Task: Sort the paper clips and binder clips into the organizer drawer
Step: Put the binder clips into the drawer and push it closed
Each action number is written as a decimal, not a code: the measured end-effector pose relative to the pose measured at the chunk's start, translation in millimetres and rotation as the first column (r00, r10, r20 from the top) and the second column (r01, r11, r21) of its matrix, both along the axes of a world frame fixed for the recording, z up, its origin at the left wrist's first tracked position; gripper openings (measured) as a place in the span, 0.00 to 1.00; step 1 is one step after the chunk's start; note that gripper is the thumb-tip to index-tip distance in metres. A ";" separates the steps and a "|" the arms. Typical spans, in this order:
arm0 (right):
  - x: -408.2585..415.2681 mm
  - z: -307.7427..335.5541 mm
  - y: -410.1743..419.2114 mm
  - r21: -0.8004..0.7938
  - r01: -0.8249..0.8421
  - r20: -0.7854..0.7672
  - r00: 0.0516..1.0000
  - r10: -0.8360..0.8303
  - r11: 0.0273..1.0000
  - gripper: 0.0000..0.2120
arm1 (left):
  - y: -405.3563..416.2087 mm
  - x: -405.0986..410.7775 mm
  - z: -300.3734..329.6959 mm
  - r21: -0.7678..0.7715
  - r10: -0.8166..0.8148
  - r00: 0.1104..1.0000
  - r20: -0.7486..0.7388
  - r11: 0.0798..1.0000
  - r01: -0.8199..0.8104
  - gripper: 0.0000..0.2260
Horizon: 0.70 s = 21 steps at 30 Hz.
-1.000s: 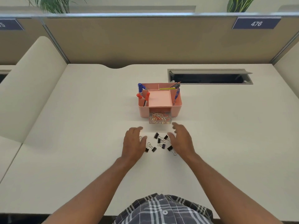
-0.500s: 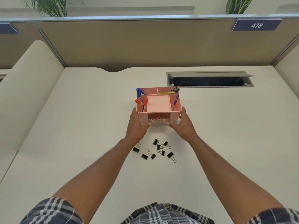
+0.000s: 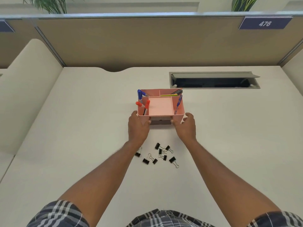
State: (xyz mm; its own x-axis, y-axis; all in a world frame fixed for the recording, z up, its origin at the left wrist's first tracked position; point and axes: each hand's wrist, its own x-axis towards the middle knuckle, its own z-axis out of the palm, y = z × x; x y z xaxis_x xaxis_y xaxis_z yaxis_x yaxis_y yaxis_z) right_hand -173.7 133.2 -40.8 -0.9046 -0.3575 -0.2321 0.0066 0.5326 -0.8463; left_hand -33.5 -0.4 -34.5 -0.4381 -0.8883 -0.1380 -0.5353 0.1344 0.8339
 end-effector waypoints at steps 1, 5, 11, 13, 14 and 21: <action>4.3 -2.9 4.7 0.037 0.039 0.011 0.999 -0.039 0.999 0.29 | 1.6 3.1 -1.7 0.001 0.016 0.999 0.028 1.000 -0.016 0.30; 32.1 -17.9 22.7 0.195 -0.245 -0.178 0.943 0.280 0.950 0.14 | 21.0 22.9 -10.4 -0.040 0.029 0.990 0.138 0.999 -0.024 0.24; 43.0 -14.9 4.3 0.407 -0.474 -0.373 0.694 0.616 0.781 0.26 | 54.0 41.3 -19.2 -0.212 -0.160 0.929 0.335 0.948 0.239 0.14; 41.6 -13.4 -0.3 0.455 -0.476 -0.375 0.665 0.647 0.753 0.26 | 59.3 44.7 -21.0 -0.217 -0.190 0.925 0.328 0.938 0.269 0.13; 40.8 -13.1 -1.3 0.474 -0.473 -0.372 0.657 0.656 0.743 0.26 | 60.5 45.6 -21.2 -0.215 -0.202 0.926 0.318 0.936 0.278 0.13; 56.5 -12.8 11.3 0.471 -0.465 -0.369 0.668 0.647 0.749 0.23 | 57.4 46.3 -13.3 -0.228 -0.226 0.933 0.280 0.928 0.294 0.14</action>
State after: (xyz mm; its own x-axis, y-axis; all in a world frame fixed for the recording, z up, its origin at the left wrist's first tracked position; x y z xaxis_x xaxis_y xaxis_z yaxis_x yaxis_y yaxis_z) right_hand -117.2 144.5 -53.6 -0.5724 -0.8197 -0.0206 -0.7354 0.5244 -0.4293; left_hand 12.8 57.0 -47.8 -0.6407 -0.7662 -0.0488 -0.6339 0.4920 0.5968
